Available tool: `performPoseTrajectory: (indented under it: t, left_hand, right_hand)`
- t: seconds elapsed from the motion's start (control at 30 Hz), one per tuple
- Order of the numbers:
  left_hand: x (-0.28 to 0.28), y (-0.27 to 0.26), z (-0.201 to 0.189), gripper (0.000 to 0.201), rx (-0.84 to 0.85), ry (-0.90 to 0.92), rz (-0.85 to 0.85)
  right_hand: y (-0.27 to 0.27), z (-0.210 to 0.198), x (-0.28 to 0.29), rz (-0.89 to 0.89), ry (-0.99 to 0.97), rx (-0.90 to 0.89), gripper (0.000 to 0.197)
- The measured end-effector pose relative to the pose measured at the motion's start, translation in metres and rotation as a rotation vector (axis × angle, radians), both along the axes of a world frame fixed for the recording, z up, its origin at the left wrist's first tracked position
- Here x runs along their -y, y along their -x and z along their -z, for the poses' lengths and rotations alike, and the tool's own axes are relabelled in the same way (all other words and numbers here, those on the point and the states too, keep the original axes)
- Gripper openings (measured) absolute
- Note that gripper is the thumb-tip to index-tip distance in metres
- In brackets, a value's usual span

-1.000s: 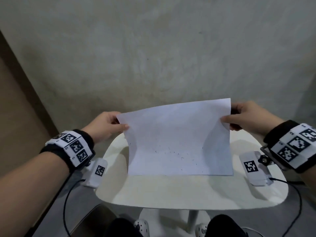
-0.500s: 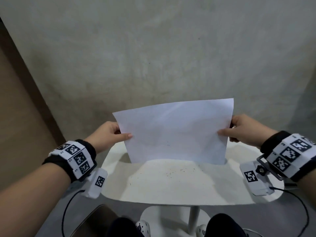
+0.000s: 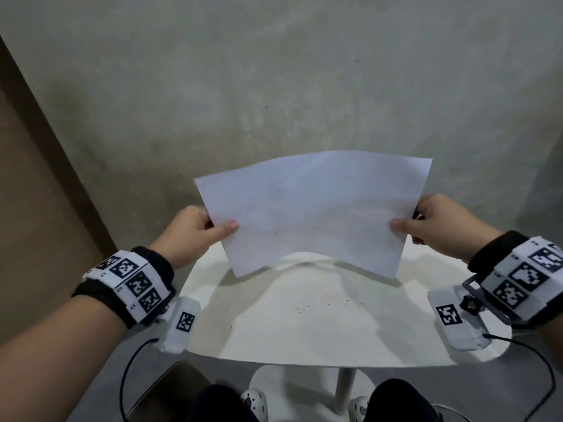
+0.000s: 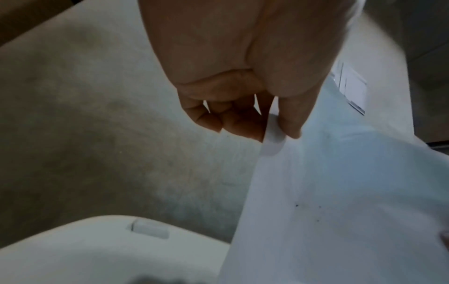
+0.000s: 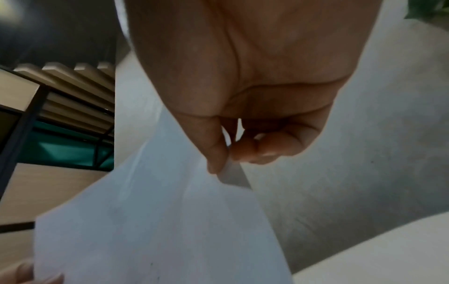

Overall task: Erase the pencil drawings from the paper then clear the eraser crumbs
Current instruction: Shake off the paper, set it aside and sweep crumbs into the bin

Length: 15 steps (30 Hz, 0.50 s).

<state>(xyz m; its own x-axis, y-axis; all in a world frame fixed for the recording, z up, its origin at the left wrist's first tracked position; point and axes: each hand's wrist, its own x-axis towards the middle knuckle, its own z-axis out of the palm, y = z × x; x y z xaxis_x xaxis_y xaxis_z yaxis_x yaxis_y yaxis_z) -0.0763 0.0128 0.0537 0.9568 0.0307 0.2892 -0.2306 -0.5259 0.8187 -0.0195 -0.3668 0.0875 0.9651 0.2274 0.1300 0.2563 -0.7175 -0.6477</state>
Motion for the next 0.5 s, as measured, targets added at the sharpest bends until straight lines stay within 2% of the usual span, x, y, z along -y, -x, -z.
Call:
performPoseTrajectory:
  t: [0.13, 0.17, 0.27, 0.3, 0.43, 0.5]
  left_hand:
    - [0.001, 0.000, 0.006, 0.012, -0.173, -0.239, 0.005]
    - [0.001, 0.000, 0.003, 0.010, -0.151, -0.235, -0.018]
    - [0.003, 0.002, -0.006, 0.011, -0.005, -0.022, -0.023]
    - [0.004, 0.002, -0.007, 0.011, -0.008, -0.016, -0.011]
    - [0.001, 0.000, 0.003, 0.013, -0.212, -0.319, 0.040]
    - [0.004, 0.001, 0.000, 0.018, -0.161, -0.216, 0.047]
  right_hand:
    - [0.001, 0.004, -0.008, -0.030, 0.203, -0.053, 0.012]
    - [0.001, 0.003, -0.009, -0.022, 0.200, -0.037, 0.011]
    - [0.001, -0.005, -0.007, 0.008, 0.048, 0.030, 0.023]
    - [0.002, -0.005, -0.007, 0.007, 0.040, 0.026, 0.023]
    - [-0.001, 0.005, -0.013, -0.028, 0.244, -0.052, 0.011]
    - [-0.002, 0.002, -0.014, -0.015, 0.206, -0.052, 0.011]
